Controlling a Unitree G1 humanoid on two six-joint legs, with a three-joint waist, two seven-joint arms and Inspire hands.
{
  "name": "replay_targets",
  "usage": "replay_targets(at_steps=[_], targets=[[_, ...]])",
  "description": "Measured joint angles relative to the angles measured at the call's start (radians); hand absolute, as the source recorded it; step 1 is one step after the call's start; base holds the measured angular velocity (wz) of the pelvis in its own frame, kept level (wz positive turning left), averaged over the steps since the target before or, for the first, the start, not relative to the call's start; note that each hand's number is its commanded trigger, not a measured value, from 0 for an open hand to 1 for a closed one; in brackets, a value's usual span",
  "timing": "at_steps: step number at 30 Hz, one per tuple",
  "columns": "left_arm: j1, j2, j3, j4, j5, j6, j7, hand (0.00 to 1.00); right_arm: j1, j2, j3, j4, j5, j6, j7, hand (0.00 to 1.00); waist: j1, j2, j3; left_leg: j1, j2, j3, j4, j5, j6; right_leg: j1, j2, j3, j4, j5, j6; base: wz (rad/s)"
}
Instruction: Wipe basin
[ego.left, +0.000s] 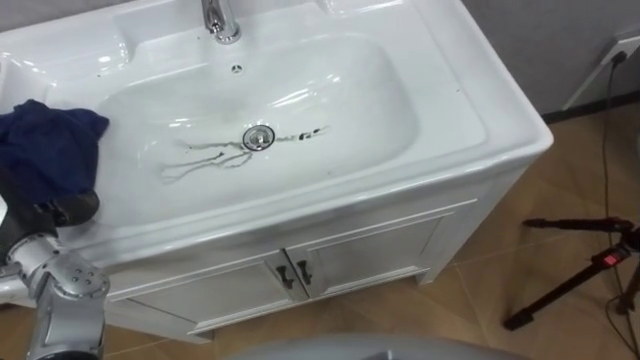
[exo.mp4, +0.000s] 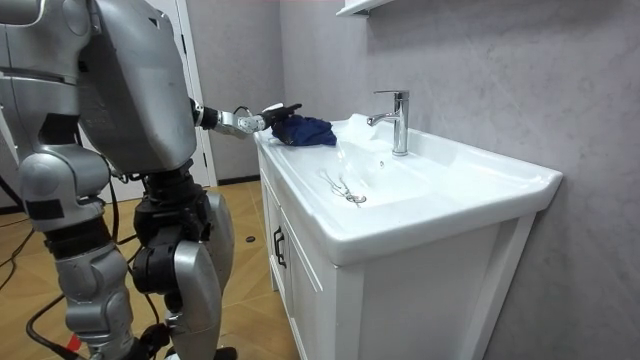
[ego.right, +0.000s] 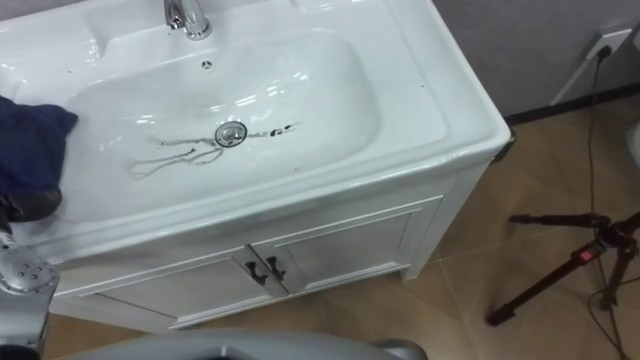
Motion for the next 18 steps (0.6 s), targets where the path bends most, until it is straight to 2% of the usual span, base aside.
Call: replay_targets(at_steps=[3, 18], targets=[[-0.004, 0.000, 0.018, 0.000, 0.000, -0.002, 0.000, 0.00, 0.000, 0.000, -0.031, -0.001, -0.001, 0.000, -0.004, 0.00, 0.000, -0.001, 0.0005, 0.000, 0.000, 0.000, 0.000, 0.000, 0.000, -0.001, 0.000, 0.000, 0.000, 0.000, 0.000, 0.00], [-0.024, 0.002, 0.019, 0.000, 0.000, 0.002, -0.004, 0.00, -0.004, -0.002, -0.038, -0.001, 0.004, 0.008, -0.005, 0.00, 0.006, -0.001, 0.0008, -0.013, 0.000, 0.000, 0.000, 0.000, 0.000, -0.013, 0.000, -0.001, 0.003, 0.000, 0.000, 0.00]])
